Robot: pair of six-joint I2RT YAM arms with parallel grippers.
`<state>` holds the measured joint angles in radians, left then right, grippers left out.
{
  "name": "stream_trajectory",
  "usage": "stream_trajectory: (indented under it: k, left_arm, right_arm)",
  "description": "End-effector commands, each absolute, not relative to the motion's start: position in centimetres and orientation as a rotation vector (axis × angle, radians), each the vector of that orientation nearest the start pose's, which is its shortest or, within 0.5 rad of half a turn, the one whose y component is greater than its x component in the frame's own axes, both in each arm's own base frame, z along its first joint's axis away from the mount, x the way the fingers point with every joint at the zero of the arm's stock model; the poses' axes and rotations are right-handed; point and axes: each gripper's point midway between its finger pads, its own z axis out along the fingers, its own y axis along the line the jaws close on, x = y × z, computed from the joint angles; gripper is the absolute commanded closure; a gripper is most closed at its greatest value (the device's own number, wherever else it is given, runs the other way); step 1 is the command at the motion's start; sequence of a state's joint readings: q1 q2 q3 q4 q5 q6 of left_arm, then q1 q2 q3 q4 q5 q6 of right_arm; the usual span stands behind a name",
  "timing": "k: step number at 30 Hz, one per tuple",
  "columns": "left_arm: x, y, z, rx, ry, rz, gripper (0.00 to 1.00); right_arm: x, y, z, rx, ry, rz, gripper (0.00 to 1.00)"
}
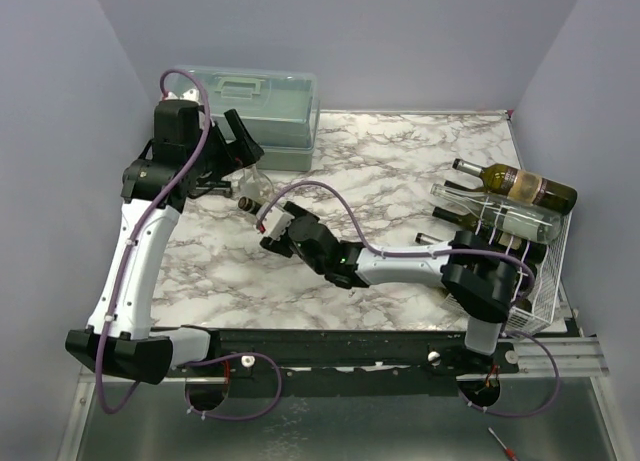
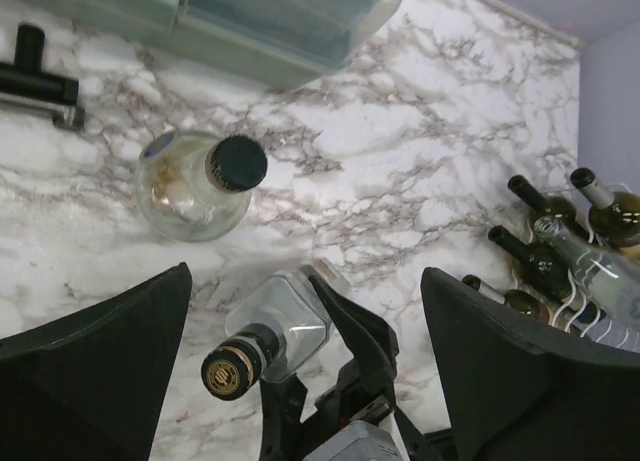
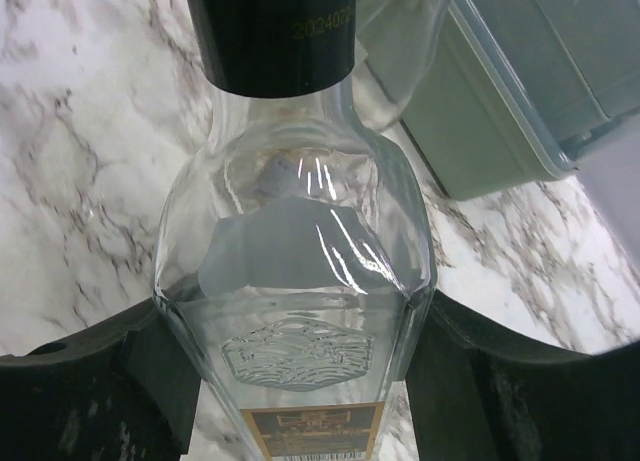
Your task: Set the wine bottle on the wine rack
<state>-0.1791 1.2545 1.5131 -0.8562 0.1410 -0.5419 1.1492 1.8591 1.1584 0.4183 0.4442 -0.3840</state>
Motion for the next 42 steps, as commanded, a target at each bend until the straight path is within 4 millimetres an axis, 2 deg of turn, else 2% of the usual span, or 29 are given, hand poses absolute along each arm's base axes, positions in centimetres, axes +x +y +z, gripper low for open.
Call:
stream_trajectory:
  k: [1, 4, 7, 10, 15, 20, 23, 27, 31, 39, 42]
  left_arm:
    - [32.9, -10.9, 35.9, -0.211, 2.102, -0.550, 0.01]
    - [33.1, -10.5, 36.3, -0.195, 2.092, -0.504, 0.01]
    - [33.4, -10.1, 35.6, -0.190, 2.104, -0.463, 0.01]
    - [33.5, -10.4, 35.0, -0.170, 2.113, -0.454, 0.01]
    - [33.7, -12.6, 34.3, -0.098, 2.128, -0.523, 0.01]
    - [34.2, -14.8, 33.1, -0.069, 2.136, -0.610, 0.01]
    - [34.3, -15.7, 32.6, -0.045, 2.138, -0.632, 0.01]
    - [34.5, -16.6, 32.0, -0.021, 2.141, -0.637, 0.01]
    - [34.7, -17.6, 31.4, 0.003, 2.144, -0.646, 0.01]
    - [34.0, -19.4, 30.5, 0.081, 2.160, -0.662, 0.01]
    - [33.5, -20.3, 30.2, 0.128, 2.166, -0.670, 0.01]
  right_arm:
    - [30.1, 41.5, 21.5, -1.045, 1.412, 0.048, 1.00]
    - [30.2, 39.1, 23.2, -1.104, 1.407, -0.031, 1.00]
    - [30.6, 36.2, 25.6, -1.150, 1.414, -0.105, 1.00]
    - [30.2, 32.8, 26.8, -1.242, 1.449, -0.179, 1.00]
    - [29.1, 26.5, 28.6, -1.292, 1.507, -0.335, 1.00]
    - [27.8, 20.2, 29.8, -1.240, 1.553, -0.451, 1.00]
    - [26.6, 17.1, 30.5, -1.217, 1.558, -0.493, 1.00]
    - [25.5, 13.6, 30.1, -1.218, 1.605, -0.576, 1.00]
    - [25.1, 10.4, 28.4, -1.229, 1.690, -0.694, 1.00]
    - [24.7, 5.5, 25.8, -1.218, 1.812, -0.795, 1.00]
    - [24.6, 4.0, 24.2, -1.225, 1.866, -0.829, 1.00]
